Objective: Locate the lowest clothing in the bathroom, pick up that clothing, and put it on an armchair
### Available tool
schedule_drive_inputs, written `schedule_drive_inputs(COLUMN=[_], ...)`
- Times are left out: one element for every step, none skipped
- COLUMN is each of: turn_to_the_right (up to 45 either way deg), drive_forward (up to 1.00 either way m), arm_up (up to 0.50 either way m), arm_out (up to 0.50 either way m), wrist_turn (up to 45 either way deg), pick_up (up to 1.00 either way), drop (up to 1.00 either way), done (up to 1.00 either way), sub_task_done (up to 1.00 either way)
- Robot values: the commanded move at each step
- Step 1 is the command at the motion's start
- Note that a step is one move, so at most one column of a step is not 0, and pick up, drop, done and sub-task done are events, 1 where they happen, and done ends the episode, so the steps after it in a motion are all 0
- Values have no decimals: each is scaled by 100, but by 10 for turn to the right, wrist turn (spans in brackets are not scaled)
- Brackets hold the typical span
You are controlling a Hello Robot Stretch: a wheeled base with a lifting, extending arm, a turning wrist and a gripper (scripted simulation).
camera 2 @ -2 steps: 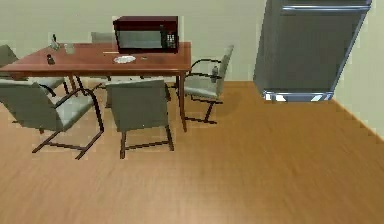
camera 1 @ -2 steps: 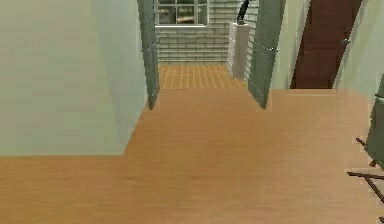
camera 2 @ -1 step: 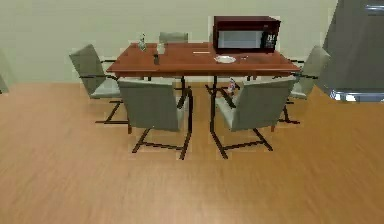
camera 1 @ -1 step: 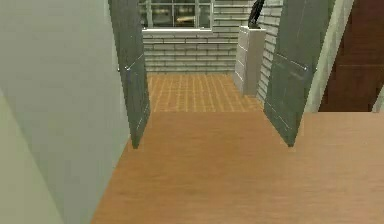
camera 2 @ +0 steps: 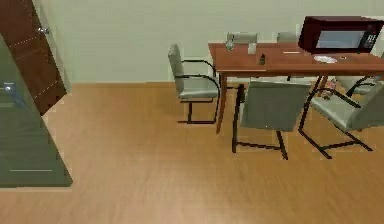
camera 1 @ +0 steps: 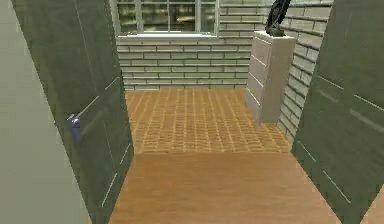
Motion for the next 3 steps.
schedule_drive_inputs(turn_to_the_right=[0,0,0], drive_forward=[60,100,50], arm_up=[0,0,0], arm_out=[0,0,0], wrist_turn=[0,0,0], pick_up=[0,0,0], drop=[0,0,0], done=[0,0,0], sub_task_done=[0,0,0])
